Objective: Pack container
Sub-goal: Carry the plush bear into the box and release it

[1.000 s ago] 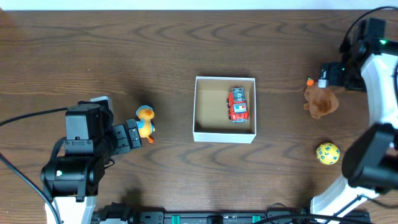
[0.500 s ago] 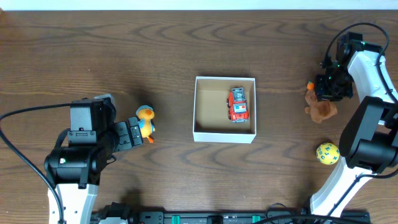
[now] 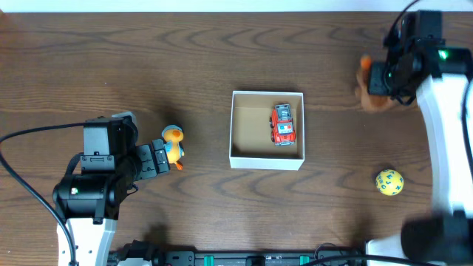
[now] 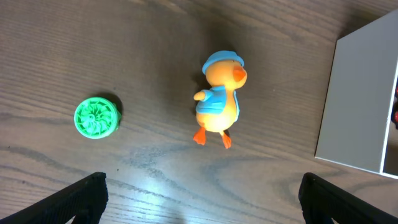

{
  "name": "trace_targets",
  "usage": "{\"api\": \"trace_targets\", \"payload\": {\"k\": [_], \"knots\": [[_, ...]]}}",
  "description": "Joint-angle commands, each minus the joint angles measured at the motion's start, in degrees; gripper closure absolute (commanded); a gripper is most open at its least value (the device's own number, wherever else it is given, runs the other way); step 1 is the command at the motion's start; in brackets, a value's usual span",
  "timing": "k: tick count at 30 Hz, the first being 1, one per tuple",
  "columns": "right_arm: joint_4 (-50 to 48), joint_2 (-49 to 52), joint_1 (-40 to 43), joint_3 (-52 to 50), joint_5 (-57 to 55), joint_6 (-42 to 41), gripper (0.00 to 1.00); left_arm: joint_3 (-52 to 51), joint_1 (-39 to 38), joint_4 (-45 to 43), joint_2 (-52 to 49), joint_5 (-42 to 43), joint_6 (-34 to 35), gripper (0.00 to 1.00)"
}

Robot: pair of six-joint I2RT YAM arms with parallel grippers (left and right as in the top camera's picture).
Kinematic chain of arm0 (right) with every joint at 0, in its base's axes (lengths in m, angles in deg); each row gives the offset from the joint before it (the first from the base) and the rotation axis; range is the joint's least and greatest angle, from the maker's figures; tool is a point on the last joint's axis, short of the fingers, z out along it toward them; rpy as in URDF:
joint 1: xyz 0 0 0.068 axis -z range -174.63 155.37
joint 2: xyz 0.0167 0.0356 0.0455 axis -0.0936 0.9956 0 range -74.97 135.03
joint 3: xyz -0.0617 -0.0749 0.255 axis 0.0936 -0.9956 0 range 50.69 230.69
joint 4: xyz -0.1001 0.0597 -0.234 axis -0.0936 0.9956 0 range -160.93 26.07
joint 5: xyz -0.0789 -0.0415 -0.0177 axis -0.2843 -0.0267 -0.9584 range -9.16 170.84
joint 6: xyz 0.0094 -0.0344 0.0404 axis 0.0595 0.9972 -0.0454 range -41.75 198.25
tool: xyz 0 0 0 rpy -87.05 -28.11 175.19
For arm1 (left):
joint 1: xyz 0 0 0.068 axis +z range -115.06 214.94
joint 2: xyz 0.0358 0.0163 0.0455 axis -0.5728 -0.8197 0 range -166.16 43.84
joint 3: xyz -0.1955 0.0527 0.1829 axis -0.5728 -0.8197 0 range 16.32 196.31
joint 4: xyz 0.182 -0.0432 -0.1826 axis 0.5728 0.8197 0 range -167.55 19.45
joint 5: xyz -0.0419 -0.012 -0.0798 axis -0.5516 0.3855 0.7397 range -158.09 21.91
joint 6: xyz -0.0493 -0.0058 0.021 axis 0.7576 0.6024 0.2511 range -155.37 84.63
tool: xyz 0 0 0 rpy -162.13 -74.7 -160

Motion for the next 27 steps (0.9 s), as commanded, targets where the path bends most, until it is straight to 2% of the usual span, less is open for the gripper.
{"api": "trace_targets", "payload": {"k": [1, 6, 10, 17, 27], "knots": [[-0.8, -6.7, -6.5, 1.0, 0.6, -12.6, 0.99, 0.5, 0.3, 0.1, -0.1, 0.2, 0.1, 0.02], [-2.4, -8.8, -19.3, 0.9, 0.5, -26.9, 0.99, 0.5, 0.3, 0.1, -0.1, 0.2, 0.1, 0.02], [-2.9, -6.2, -26.6, 0.8, -2.4, -33.5, 0.99, 0.5, 0.3, 0.1, -0.1, 0.2, 0.1, 0.02], [-2.8, 3.6, -33.9, 0.8, -3.5, -36.9, 0.99, 0.5, 0.3, 0.1, -0.1, 0.2, 0.1, 0.02], [-3.4, 16.7, -34.5, 0.8, -3.5, -39.2, 0.99, 0.5, 0.3, 0.0, -0.1, 0.2, 0.1, 0.02]]}}
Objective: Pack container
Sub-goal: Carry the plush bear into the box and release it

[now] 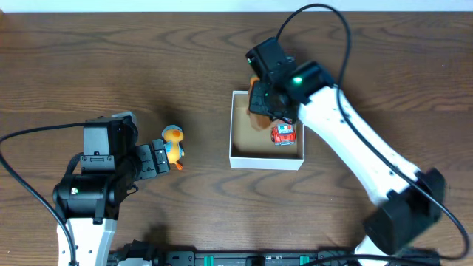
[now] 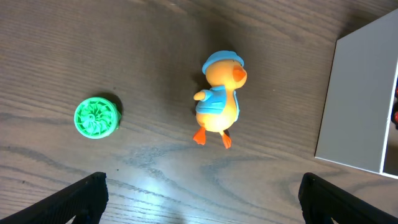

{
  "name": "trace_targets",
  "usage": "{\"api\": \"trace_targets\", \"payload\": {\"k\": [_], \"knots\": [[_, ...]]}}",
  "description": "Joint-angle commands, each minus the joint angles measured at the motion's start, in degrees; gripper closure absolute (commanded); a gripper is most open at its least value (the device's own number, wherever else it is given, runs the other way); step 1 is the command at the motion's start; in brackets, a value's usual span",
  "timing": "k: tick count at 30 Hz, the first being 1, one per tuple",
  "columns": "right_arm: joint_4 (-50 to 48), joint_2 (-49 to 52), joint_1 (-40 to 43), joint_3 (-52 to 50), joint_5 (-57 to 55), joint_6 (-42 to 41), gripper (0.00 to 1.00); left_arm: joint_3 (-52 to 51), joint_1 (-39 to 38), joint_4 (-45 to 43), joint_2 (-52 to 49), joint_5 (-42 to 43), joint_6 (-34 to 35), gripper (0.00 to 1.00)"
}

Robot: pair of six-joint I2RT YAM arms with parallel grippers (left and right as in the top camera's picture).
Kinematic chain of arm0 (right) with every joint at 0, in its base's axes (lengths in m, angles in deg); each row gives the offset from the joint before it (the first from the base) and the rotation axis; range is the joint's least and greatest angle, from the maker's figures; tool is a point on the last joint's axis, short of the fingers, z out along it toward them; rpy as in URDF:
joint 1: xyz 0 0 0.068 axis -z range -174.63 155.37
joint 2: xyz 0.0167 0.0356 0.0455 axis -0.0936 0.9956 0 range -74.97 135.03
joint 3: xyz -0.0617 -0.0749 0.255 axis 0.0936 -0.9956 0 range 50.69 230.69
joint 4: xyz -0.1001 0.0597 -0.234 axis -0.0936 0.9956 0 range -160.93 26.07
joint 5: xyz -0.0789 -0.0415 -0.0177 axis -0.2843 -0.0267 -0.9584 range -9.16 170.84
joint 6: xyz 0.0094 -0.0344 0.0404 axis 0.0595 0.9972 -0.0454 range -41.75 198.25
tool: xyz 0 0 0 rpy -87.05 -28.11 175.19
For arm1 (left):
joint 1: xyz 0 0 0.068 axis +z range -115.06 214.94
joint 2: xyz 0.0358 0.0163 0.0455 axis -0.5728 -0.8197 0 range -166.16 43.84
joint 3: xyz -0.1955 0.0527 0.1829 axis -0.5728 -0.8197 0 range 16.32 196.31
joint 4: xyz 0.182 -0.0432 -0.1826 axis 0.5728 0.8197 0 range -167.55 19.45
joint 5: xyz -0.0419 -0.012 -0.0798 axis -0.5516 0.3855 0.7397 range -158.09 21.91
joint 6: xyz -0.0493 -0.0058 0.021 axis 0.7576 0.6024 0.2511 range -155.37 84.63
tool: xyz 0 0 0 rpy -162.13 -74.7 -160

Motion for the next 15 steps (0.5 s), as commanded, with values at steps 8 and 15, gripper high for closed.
{"api": "trace_targets", "payload": {"k": [8, 15], "knots": [[-1.7, 7.6, -0.3, -0.3, -0.9, -3.3, 0.99, 0.5, 0.3, 0.0, -0.1, 0.2, 0.1, 0.02], [-2.3, 11.0, -0.3, -0.3, -0.9, -4.0, 0.99, 0.5, 0.3, 0.0, -0.1, 0.2, 0.1, 0.02]]}}
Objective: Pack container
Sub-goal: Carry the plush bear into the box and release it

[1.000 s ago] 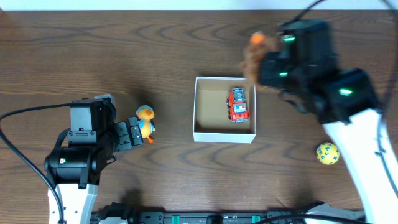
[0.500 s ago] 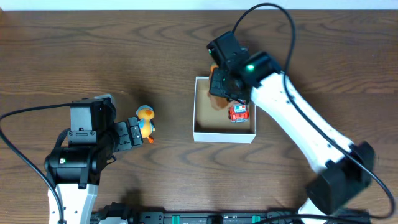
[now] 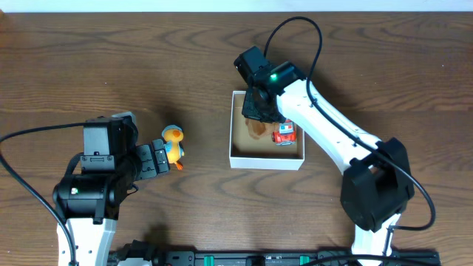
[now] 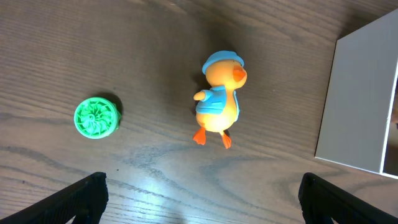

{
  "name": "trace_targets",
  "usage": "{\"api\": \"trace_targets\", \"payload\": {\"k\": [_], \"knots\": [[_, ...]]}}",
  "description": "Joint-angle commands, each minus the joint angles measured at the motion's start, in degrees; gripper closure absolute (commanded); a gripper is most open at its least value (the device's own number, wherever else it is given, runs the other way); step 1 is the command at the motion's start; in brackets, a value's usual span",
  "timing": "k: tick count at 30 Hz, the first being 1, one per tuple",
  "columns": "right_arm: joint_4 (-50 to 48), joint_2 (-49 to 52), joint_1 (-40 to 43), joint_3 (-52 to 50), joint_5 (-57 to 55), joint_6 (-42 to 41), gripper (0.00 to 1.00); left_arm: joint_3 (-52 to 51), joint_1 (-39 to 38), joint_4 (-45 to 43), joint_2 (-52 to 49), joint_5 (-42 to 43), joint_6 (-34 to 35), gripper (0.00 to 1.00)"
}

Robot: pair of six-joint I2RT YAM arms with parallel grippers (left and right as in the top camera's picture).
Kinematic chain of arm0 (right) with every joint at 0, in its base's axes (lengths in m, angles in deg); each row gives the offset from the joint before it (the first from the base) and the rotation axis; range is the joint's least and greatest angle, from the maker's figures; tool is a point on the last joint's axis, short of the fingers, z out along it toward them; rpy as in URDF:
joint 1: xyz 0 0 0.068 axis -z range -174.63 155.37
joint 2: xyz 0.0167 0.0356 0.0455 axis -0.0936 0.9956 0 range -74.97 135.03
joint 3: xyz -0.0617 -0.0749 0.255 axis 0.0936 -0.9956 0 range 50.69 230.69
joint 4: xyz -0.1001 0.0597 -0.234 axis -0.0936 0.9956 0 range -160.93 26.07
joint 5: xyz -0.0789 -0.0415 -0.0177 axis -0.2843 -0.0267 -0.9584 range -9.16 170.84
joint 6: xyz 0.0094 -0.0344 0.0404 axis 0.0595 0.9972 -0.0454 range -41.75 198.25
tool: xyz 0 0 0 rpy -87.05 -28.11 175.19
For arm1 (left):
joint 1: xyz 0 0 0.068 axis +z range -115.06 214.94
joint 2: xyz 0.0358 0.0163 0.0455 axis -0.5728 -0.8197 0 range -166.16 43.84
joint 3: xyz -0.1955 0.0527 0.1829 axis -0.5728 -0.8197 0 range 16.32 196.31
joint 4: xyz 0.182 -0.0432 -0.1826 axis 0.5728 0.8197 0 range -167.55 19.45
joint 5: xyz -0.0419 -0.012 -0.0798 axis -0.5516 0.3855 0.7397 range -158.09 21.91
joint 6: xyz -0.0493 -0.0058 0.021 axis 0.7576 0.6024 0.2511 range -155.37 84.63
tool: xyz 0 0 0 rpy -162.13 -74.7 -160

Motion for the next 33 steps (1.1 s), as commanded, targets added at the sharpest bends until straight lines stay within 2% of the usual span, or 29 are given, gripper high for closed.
{"api": "trace_targets", "payload": {"k": [1, 10, 13, 14, 15, 24, 30, 33], "knots": [[-0.3, 2.2, -0.3, -0.2, -0.9, -1.4, 0.99, 0.5, 0.3, 0.0, -0.1, 0.2, 0.1, 0.02], [-1.1, 4.9, -0.3, -0.2, -0.9, -1.7, 0.96, 0.5, 0.3, 0.0, -0.1, 0.2, 0.1, 0.02], [-1.2, 4.9, -0.3, -0.2, -0.9, -1.7, 0.61, 0.5, 0.3, 0.1, -0.1, 0.2, 0.1, 0.02], [-1.4, 4.9, -0.3, -0.2, -0.9, -1.7, 0.52, 0.5, 0.3, 0.1, -0.1, 0.2, 0.1, 0.02], [-1.4, 4.9, -0.3, -0.2, -0.9, -1.7, 0.48, 0.5, 0.3, 0.1, -0.1, 0.2, 0.1, 0.02], [-0.9, 2.8, -0.3, -0.2, -0.9, -0.9, 0.39, 0.5, 0.3, 0.1, -0.1, 0.2, 0.1, 0.02], [-1.4, -4.3, 0.2, -0.2, -2.5, 2.9, 0.3, 0.5, 0.3, 0.1, -0.1, 0.2, 0.1, 0.02], [-1.3, -9.5, 1.1, -0.2, -4.5, 6.0, 0.23, 0.5, 0.3, 0.2, -0.1, 0.2, 0.1, 0.02]]}}
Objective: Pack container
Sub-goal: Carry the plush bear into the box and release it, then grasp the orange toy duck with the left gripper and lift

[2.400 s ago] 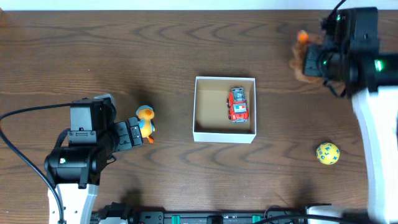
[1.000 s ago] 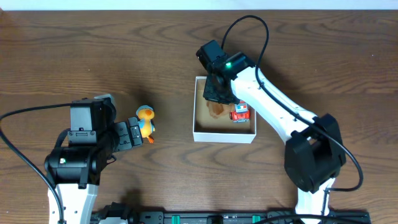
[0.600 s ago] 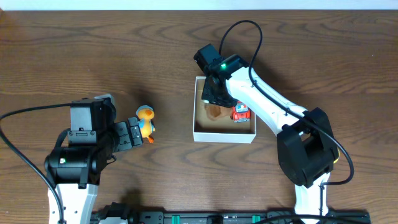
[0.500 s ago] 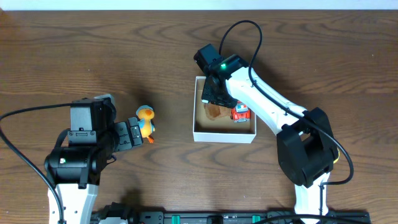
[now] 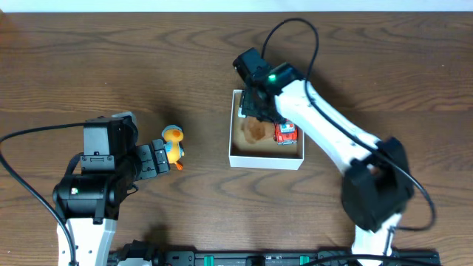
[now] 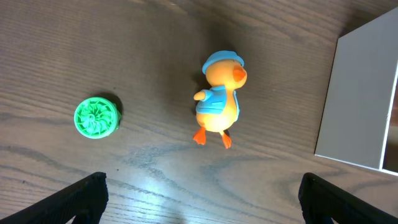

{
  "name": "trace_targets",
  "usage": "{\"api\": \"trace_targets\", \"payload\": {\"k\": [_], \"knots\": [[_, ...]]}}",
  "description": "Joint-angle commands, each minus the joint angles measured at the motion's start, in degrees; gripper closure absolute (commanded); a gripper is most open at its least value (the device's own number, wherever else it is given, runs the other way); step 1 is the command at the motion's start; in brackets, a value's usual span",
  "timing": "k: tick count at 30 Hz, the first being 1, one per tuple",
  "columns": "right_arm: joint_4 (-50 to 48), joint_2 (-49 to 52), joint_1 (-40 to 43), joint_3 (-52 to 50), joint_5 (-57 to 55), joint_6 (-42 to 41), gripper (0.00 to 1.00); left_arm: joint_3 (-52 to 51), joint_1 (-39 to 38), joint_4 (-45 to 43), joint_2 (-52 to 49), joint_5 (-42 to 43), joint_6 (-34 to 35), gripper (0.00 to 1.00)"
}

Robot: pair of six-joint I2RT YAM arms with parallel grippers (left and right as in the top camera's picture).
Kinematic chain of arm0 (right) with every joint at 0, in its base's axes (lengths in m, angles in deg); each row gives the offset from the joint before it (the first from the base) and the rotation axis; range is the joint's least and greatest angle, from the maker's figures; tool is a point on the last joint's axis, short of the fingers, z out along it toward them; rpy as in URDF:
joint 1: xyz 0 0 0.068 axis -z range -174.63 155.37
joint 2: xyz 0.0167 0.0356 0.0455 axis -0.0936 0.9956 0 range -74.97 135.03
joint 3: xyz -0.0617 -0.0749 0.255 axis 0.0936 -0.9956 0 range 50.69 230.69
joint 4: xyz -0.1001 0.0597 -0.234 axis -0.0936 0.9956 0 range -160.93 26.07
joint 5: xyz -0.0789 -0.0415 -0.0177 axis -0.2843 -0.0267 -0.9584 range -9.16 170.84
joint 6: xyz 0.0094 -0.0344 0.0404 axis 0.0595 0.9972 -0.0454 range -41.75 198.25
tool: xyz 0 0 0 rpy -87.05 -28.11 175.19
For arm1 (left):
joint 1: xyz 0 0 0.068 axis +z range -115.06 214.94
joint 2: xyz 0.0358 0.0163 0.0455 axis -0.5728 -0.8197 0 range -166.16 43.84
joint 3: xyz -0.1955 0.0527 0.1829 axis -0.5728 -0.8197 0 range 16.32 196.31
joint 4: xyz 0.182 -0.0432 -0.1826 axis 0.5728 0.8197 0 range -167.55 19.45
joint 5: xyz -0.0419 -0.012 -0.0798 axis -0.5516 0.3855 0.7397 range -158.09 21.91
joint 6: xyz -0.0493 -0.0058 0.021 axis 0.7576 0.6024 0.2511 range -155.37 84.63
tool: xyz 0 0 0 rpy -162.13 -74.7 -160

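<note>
A white open box stands mid-table, its wall also at the right edge of the left wrist view. Inside lie a red toy car and a brown plush toy. My right gripper hovers over the box's far left corner, just above the plush, open and free of it. An orange duck with a blue hat lies left of the box. My left gripper is open, just short of the duck, fingers wide apart.
A green round disc lies on the wood left of the duck; my left arm hides it in the overhead view. The right arm stretches from the lower right across the table to the box.
The brown plush now lies fully showing on the box floor, released. My right gripper has drawn back a little toward the box's far edge. The left arm and duck have not moved.
My right gripper held the brown plush at the table's far right while a yellow ball lay at the right front. Then it was over the box's far edge with the plush, then down inside the box. Now the plush rests beside the car. The left gripper stayed open throughout.
</note>
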Motion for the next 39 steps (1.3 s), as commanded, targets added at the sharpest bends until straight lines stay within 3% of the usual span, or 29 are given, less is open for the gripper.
{"api": "trace_targets", "payload": {"k": [1, 2, 5, 12, 17, 20, 27, 39], "knots": [[0.2, -9.2, 1.5, 0.2, -4.3, 4.5, 0.18, 0.5, 0.3, 0.2, -0.1, 0.1, 0.1, 0.02], [0.6, -11.2, 2.3, 0.2, -5.1, 4.4, 0.1, 0.5, 0.3, 0.2, -0.1, 0.1, 0.1, 0.02], [2.0, -18.6, 7.0, 0.2, -5.6, 5.1, 0.01, 0.5, 0.3, 0.2, -0.1, 0.1, 0.1, 0.02], [10.1, -33.0, 28.1, 0.2, -2.0, 16.2, 0.01, 0.5, 0.3, -0.3, -0.1, 0.9, 0.1, 0.02], [18.0, -34.8, 43.3, 0.0, 1.0, 26.1, 0.01, 1.2, -1.4, -2.8, -1.2, 1.4, 2.4, 0.02], [18.9, -34.5, 48.7, -1.5, 4.9, 27.3, 0.01, 1.8, -3.4, -3.6, -3.8, 1.4, 2.5, 0.02], [15.7, -34.4, 51.0, -7.6, 8.6, 28.9, 0.01, 1.8, -7.4, -5.9, -17.5, 1.0, -1.7, 0.02], [13.4, -34.3, 51.0, -13.8, 8.6, 29.3, 0.01, 1.8, -7.3, -12.9, -39.4, 1.0, -1.4, 0.02]]}}
